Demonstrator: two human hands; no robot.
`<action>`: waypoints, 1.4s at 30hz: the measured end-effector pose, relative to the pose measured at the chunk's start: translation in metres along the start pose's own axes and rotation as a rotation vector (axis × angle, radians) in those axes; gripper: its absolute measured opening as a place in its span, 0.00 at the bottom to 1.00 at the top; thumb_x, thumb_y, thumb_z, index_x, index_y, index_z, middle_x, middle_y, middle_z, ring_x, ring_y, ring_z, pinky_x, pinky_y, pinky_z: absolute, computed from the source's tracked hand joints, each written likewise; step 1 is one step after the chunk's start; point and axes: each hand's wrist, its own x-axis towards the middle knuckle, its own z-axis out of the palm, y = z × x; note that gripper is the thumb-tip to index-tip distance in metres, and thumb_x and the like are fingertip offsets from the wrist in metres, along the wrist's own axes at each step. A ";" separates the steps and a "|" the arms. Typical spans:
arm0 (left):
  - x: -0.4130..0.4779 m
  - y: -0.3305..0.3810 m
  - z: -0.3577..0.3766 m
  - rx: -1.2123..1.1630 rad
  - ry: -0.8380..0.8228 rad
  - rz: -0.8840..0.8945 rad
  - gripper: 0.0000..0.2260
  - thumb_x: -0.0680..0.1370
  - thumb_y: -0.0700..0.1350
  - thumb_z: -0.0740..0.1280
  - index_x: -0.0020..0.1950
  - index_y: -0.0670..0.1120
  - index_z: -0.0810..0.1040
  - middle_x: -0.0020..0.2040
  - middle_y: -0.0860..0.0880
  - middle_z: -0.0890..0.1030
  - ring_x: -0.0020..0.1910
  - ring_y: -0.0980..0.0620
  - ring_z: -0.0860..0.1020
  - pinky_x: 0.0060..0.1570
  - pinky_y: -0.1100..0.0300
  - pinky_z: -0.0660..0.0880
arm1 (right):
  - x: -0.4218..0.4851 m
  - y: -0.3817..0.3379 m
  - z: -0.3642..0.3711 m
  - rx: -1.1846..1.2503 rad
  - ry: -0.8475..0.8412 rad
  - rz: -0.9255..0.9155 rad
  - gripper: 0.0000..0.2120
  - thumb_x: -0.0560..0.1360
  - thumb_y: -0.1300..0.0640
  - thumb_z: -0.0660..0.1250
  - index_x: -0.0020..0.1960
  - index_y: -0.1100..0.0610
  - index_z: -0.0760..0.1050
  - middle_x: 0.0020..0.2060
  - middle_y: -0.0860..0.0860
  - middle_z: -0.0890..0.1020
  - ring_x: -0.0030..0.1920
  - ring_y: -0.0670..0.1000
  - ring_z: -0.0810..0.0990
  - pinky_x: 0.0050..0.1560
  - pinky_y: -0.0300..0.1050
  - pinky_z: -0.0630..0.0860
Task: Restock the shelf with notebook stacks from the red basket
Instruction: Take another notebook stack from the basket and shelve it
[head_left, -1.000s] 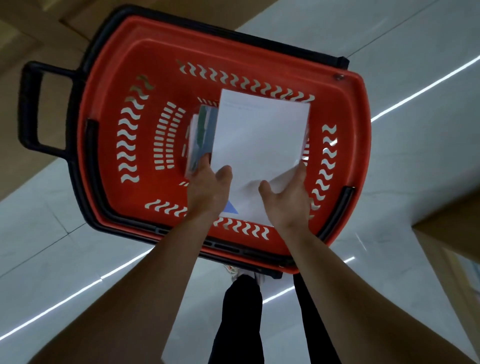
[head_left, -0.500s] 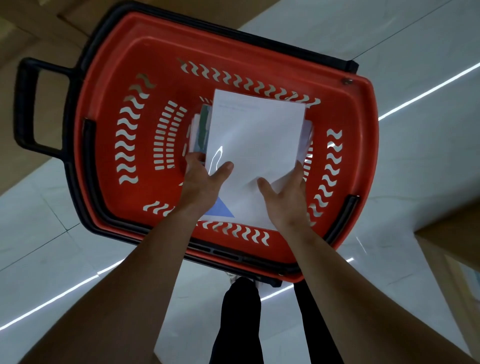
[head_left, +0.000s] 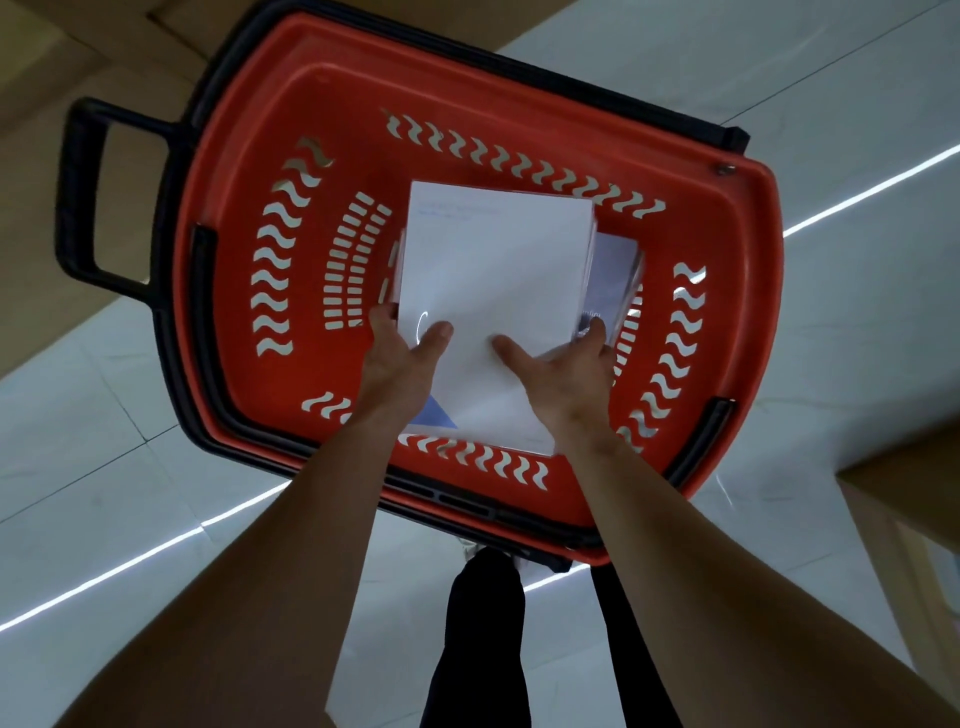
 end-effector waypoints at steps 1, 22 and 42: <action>0.000 0.000 0.001 0.002 0.002 -0.006 0.37 0.79 0.60 0.66 0.81 0.49 0.51 0.79 0.47 0.60 0.78 0.45 0.58 0.72 0.51 0.57 | 0.003 0.000 0.001 -0.016 0.008 0.012 0.52 0.61 0.27 0.75 0.73 0.54 0.59 0.68 0.54 0.72 0.69 0.57 0.70 0.66 0.56 0.75; 0.017 -0.019 0.002 0.082 0.024 -0.012 0.40 0.75 0.68 0.64 0.80 0.50 0.54 0.77 0.48 0.65 0.76 0.45 0.63 0.71 0.51 0.61 | 0.031 -0.005 0.013 0.115 0.000 0.151 0.62 0.38 0.15 0.68 0.63 0.50 0.71 0.57 0.48 0.80 0.57 0.54 0.81 0.55 0.55 0.82; 0.027 -0.023 -0.003 -0.117 -0.096 0.083 0.42 0.71 0.72 0.67 0.79 0.60 0.56 0.76 0.54 0.66 0.74 0.51 0.65 0.71 0.49 0.65 | 0.005 -0.005 0.014 0.037 0.098 -0.208 0.48 0.63 0.19 0.64 0.72 0.49 0.62 0.62 0.47 0.79 0.59 0.52 0.81 0.52 0.54 0.84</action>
